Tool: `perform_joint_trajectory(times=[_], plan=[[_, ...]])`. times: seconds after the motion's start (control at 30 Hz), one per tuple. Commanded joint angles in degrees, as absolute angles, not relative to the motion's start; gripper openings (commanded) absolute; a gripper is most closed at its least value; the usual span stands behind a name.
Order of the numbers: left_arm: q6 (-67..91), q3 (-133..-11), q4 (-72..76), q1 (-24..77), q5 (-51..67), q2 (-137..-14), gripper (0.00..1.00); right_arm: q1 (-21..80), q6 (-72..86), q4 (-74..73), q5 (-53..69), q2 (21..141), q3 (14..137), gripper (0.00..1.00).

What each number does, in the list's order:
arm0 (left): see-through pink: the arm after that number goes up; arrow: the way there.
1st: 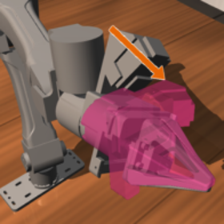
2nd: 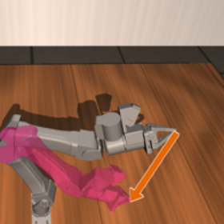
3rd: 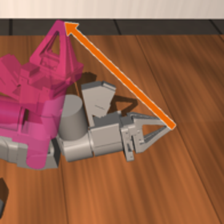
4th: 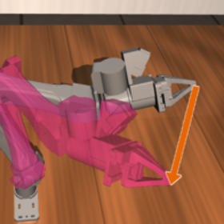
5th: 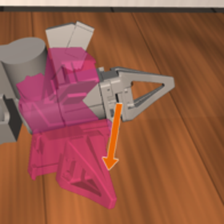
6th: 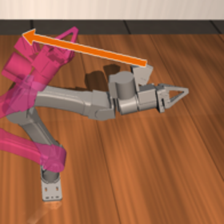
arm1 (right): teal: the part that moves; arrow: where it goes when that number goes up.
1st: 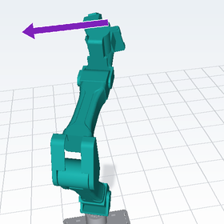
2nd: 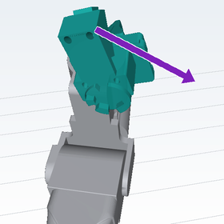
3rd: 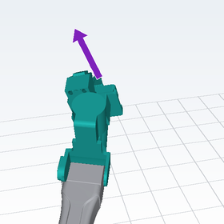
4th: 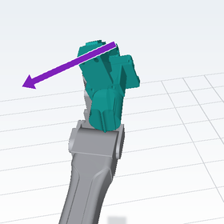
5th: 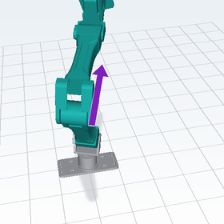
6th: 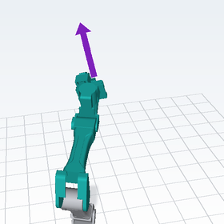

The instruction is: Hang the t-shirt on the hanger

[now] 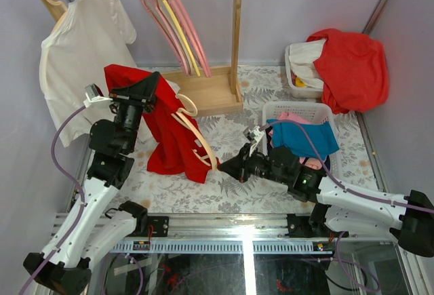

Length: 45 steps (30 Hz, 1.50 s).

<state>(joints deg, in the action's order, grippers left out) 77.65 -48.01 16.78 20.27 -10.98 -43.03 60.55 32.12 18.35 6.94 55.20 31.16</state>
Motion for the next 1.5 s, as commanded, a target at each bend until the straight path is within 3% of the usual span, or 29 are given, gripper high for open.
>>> perform_joint_trajectory(times=[0.0,0.33,0.73,1.1,1.47], plan=[[81.4,-52.29,43.25,18.74,-24.23,-41.45,0.0,62.82,31.52,-3.03,9.5,56.81,25.1,0.0],[81.93,-53.14,45.44,18.7,-25.73,-42.0,0.0,64.07,31.63,-3.83,7.55,59.19,24.44,0.0],[81.81,-50.52,38.97,18.77,-24.31,-37.59,0.0,64.07,31.64,-7.56,-4.75,61.95,29.08,0.0],[81.12,-45.48,33.63,18.74,-26.47,-30.58,0.0,63.99,31.01,-7.69,-8.47,75.68,36.63,0.0],[74.28,-47.07,34.56,18.74,-28.84,-30.51,0.0,64.04,32.62,-7.54,-2.77,66.48,30.0,0.0]])
